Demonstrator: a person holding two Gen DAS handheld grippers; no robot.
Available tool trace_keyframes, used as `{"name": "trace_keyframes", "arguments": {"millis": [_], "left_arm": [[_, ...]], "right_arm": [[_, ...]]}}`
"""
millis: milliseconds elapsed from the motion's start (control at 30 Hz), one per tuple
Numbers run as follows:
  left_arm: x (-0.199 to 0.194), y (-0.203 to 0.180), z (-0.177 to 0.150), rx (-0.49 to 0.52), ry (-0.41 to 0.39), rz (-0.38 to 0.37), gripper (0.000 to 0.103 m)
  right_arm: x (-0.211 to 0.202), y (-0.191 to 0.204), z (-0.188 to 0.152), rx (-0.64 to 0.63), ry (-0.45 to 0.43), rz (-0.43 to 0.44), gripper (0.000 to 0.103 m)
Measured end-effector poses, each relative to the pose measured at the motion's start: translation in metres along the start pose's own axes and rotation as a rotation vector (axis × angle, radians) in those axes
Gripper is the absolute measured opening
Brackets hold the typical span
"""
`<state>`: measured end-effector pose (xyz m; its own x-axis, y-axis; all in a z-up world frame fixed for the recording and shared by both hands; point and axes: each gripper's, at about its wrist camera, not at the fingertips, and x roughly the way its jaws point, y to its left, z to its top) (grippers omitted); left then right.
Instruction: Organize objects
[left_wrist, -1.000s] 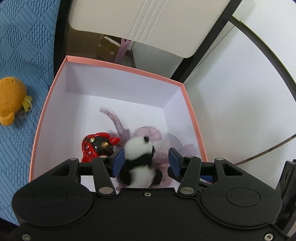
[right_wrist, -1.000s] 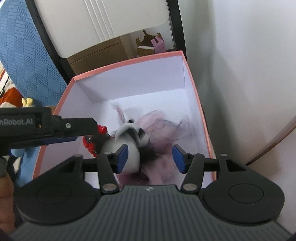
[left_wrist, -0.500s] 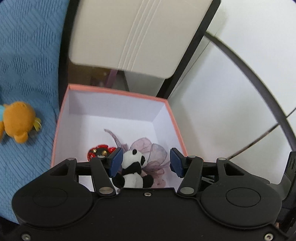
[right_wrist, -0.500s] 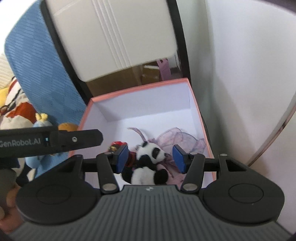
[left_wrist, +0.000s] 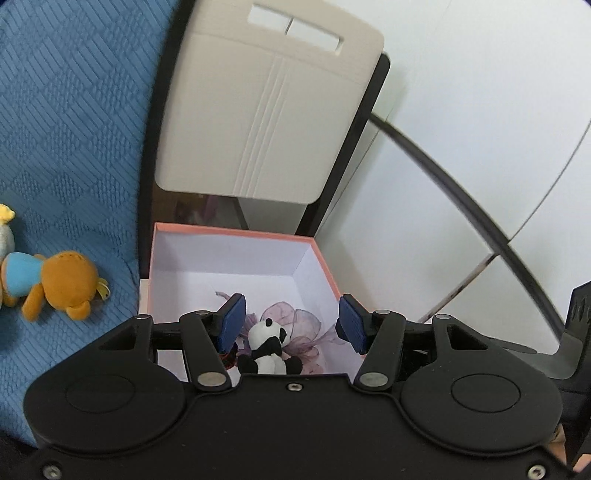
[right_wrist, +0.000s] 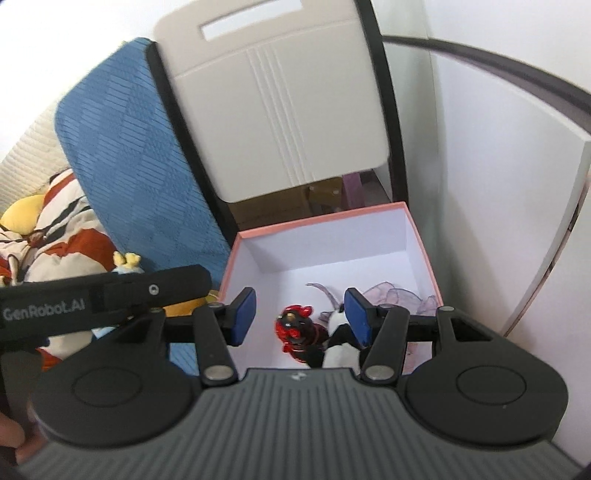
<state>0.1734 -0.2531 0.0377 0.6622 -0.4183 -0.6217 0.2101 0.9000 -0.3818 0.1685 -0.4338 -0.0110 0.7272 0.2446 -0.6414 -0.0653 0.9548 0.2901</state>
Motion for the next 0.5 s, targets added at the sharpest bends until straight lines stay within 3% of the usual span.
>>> {"name": "trace_keyframes", "arguments": {"millis": [333, 500], "left_arm": [[-0.071, 0.019, -0.010, 0.034, -0.062, 0.031, 0.055], [-0.100, 0.037, -0.016, -0.001, -0.096, 0.039, 0.057]], "right_arm": [[-0.038, 0.041, -0.016, -0.036, -0.044, 0.022, 0.056], [-0.049, 0.062, -0.029, -0.061, -0.076, 0.061, 0.056]]}}
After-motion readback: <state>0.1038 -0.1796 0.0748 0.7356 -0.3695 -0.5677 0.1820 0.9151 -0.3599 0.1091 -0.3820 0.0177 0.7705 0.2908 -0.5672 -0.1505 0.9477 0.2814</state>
